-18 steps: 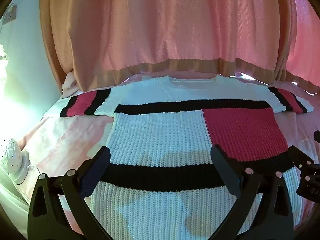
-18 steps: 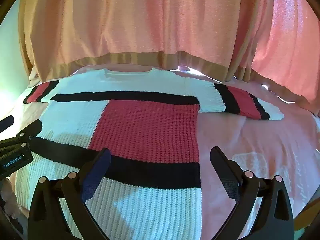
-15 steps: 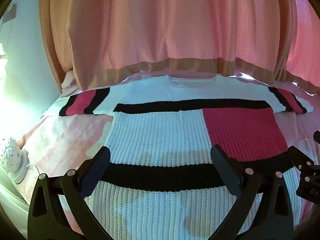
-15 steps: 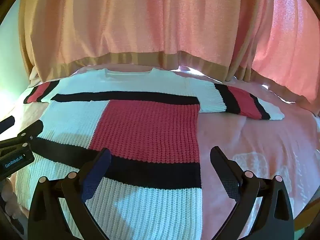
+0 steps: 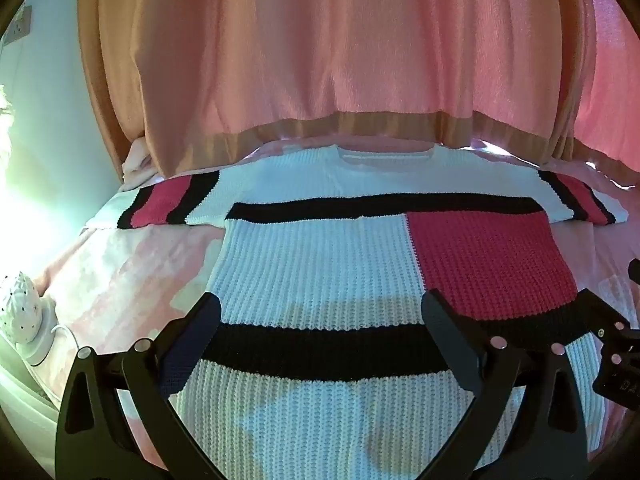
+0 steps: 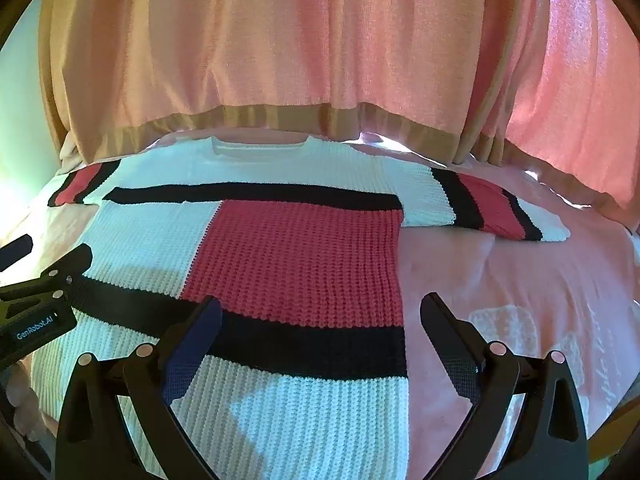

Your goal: Fold small clothes

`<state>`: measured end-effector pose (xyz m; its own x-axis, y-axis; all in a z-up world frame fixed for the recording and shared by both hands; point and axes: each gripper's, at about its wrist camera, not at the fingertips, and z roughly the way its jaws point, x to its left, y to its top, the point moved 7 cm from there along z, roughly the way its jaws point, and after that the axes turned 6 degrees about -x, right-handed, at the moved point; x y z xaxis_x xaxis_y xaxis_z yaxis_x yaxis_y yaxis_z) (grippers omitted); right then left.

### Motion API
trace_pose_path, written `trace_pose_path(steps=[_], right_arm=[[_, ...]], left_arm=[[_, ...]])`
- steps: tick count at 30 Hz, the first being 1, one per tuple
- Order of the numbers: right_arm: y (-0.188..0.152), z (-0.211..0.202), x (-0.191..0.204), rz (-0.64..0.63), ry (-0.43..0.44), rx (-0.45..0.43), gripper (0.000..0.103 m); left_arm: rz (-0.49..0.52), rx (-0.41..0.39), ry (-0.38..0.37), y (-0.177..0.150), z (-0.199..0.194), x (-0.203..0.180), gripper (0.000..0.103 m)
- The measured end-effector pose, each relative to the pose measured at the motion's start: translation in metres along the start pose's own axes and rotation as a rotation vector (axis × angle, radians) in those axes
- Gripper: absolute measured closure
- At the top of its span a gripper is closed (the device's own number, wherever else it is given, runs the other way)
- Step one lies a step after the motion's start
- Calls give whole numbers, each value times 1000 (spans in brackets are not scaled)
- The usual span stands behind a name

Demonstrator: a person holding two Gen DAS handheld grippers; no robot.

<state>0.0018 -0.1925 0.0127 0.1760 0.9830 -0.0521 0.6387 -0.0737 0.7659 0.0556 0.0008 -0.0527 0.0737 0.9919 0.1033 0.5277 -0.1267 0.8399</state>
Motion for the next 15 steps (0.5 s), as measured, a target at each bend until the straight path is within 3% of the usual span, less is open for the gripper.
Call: trace_pose_path(steps=[15], right_arm=[[0, 0, -1, 11, 5, 0, 5]], left_arm=[[-10, 8, -6, -1, 0, 1, 5]])
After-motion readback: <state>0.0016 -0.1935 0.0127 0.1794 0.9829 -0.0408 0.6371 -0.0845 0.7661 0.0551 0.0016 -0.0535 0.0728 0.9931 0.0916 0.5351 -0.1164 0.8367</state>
